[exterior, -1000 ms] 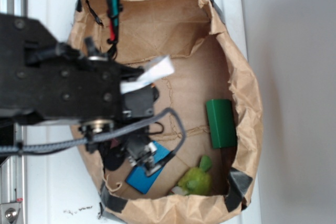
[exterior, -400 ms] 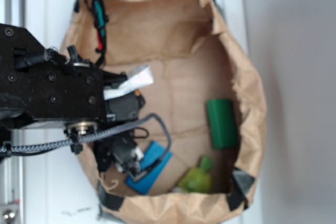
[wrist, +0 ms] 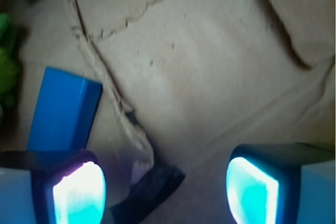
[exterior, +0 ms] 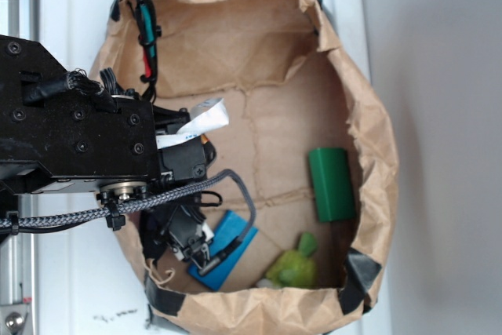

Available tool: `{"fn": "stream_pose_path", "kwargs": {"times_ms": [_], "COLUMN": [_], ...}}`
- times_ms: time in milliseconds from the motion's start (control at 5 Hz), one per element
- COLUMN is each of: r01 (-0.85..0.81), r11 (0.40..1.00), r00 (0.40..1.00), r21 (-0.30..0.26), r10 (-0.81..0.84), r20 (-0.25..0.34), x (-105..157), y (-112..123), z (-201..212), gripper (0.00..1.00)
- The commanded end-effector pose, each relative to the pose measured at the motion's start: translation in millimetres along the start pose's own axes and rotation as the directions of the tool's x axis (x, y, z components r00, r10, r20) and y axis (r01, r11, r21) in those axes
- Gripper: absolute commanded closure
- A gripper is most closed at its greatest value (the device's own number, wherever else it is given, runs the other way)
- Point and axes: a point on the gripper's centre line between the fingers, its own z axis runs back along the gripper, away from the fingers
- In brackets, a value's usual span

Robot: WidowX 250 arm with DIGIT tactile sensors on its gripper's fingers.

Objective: Grab the blue block.

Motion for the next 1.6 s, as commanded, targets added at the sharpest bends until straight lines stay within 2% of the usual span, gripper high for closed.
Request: {"fn": "stream_pose_path", "kwargs": {"times_ms": [0,200,400,600,800,1000,1400], "r01": [-0.009,-0.021,-0.043,-0.045,-0.064,-0.067,-0.020], "r11": [0.996,0.991,0.984,0.982,0.988,0.994,0.999], "r00": [0.999,0.998,0.993,0.986,0.978,0.978,0.982], "r21": [-0.087,-0.132,-0.175,-0.186,-0.143,-0.089,-0.041], "r10": [0.013,0.029,0.062,0.073,0.090,0.083,0.027], "r20": [0.047,0.060,0.104,0.147,0.187,0.191,0.185], "x": [2.5,6.7,11.5,14.5,25.6,31.5,19.9], "y": [-26.6,-36.6,-45.5,-50.9,-51.4,-45.6,-32.3], "z": [26.8,31.1,27.7,17.4,-1.1,-15.5,-26.6], "gripper": [0.00,0.00,0.00,0.00,0.00,0.00,0.00]}}
